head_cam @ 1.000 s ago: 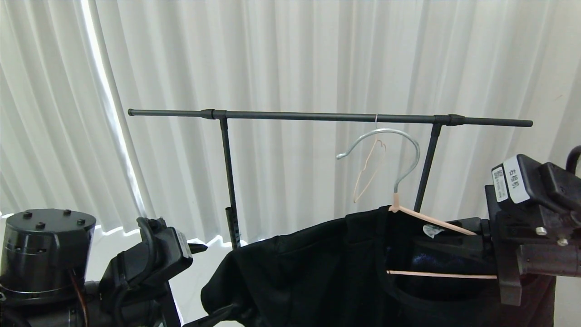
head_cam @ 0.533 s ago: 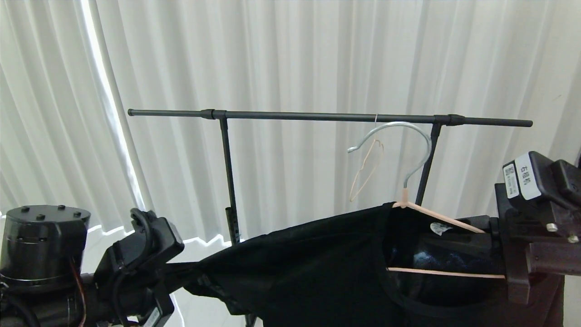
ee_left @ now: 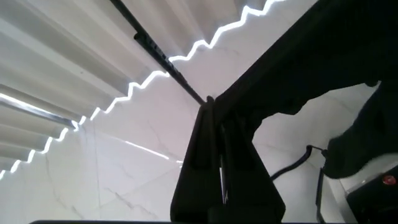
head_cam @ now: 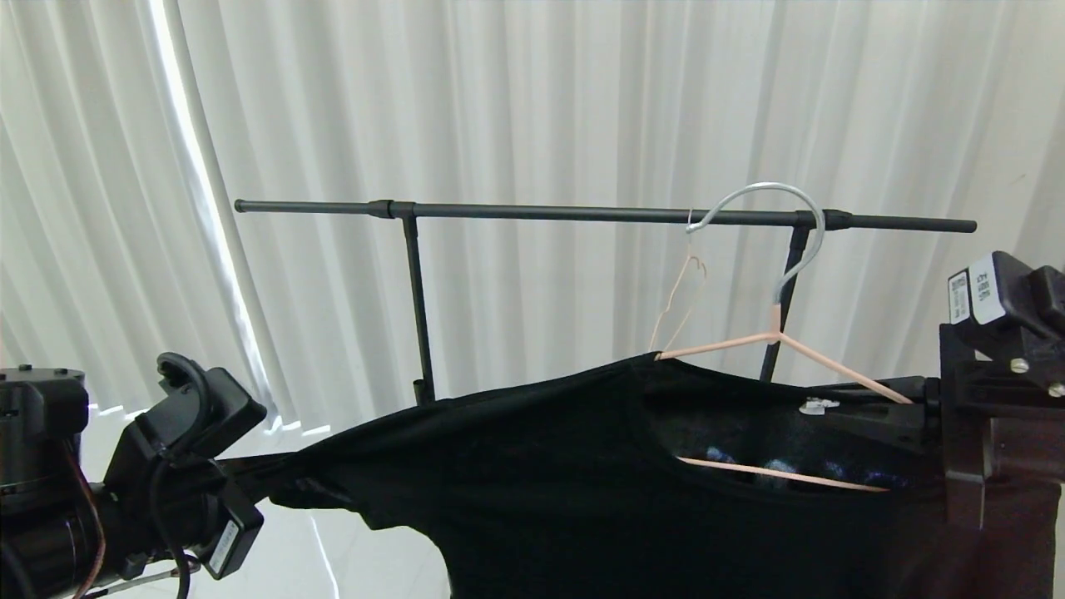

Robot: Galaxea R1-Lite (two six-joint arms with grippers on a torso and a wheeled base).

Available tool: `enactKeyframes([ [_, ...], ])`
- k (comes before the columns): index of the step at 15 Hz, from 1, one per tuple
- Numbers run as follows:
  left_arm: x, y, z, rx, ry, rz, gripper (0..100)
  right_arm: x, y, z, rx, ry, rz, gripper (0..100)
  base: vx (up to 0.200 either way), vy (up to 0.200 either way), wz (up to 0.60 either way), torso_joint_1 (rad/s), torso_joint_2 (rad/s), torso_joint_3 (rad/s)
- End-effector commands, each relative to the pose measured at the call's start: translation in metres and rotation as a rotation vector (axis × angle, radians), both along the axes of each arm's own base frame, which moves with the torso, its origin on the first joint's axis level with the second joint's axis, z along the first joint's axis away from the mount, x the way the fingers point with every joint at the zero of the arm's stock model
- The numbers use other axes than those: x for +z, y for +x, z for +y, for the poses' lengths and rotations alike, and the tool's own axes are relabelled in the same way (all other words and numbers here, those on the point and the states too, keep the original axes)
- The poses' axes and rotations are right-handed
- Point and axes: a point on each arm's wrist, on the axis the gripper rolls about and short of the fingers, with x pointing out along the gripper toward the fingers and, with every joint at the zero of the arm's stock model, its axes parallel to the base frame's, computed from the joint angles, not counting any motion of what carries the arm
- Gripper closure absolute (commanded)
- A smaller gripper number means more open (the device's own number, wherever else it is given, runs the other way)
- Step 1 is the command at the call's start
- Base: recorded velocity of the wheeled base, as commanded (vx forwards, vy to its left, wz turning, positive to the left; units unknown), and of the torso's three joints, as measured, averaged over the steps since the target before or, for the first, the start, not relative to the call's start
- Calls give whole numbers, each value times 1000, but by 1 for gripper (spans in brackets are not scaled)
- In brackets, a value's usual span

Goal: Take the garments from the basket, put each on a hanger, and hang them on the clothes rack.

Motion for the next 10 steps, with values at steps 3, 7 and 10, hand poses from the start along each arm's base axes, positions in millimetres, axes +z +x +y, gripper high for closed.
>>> enactKeyframes([
  [3,4,-3,-3,-19,-2,-23,0,0,1,-2,-18,2,-6,100,0,0,0,0,0,0],
  [7,16,-14,-2,11,-81,-66,0,-2,13,-39,-235,10,13,100,0,0,0,0,0,0],
  [10,51,-6,-1,150,-223,-146,0,-9,17,-59,-427,-10,92,100,0,0,0,0,0,0],
])
